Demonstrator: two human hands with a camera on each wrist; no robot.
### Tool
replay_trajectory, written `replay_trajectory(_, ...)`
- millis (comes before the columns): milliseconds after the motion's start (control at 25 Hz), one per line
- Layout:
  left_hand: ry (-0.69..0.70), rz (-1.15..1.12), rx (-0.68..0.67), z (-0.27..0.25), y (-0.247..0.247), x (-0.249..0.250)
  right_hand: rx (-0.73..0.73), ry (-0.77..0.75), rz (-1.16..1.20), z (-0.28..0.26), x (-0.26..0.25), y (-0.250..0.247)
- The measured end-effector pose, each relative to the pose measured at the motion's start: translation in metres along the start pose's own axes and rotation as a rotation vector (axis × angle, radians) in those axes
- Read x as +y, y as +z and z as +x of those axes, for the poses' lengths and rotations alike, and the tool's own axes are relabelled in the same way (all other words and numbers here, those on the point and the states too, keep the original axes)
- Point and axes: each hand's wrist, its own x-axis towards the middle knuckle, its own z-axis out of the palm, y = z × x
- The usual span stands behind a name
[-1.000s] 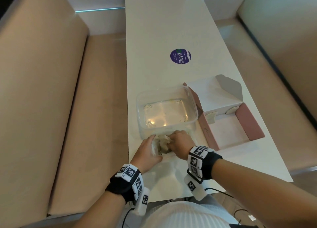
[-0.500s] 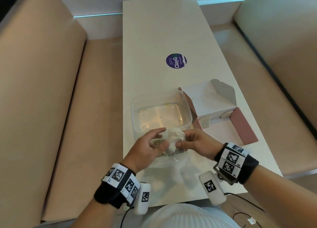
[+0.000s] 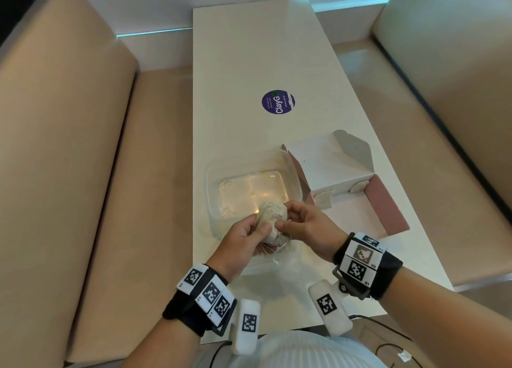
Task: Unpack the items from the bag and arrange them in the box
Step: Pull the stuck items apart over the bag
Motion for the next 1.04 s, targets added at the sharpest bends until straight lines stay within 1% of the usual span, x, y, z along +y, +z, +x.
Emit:
replay_trajectory(120, -0.017, -0.119, 0.021, 0.000, 0.003, 0.001, 0.130, -0.082, -0.278, 0.001, -0.001, 0.004)
replay_trajectory(200, -0.046, -0.188, 0.018, 0.000, 0.004, 0.001, 0.214, -0.098, -0.453, 0.002, 0.000, 0.003)
replay_trajectory(280, -0.064, -0.230, 0.025, 0.000, 0.003, 0.002, 0.315, -0.116, -0.458, 0.001, -0.001, 0.002)
replay_trajectory(320, -0.069, -0.239, 0.032, -0.001, 0.002, 0.003, 0.356, -0.155, -0.450, 0.000, -0.003, 0.002)
replay_trajectory(360, -0.071, -0.242, 0.036, -0.001, 0.001, 0.004, 0.372, -0.207, -0.468, -0.001, -0.004, 0.003)
replay_trajectory(440, -0.069, -0.242, 0.020, -0.001, 0.000, 0.005, 0.315, -0.261, -0.591, -0.004, -0.005, 0.006)
replay_trajectory(520, -0.061, -0.239, 0.002, -0.002, 0.001, 0.006, 0.255, -0.228, -0.675, -0.004, -0.003, 0.009)
replay_trajectory(680, -0.054, -0.272, 0.010, -0.002, 0.001, 0.005, 0.243, -0.174, -0.569, 0.000, -0.001, 0.008)
replay_trajectory(840, -0.101, -0.439, 0.041, -0.004, -0.002, 0.006, 0.226, -0.146, -0.529, 0.002, 0.001, 0.007)
replay_trajectory(920, -0.102, -0.492, 0.076, -0.003, -0.005, 0.007, 0.249, -0.151, -0.429, 0.003, 0.000, 0.008)
replay_trajectory(1040, -0.079, -0.475, 0.108, -0.001, -0.007, 0.004, 0.237, -0.153, -0.271, 0.001, -0.003, 0.012)
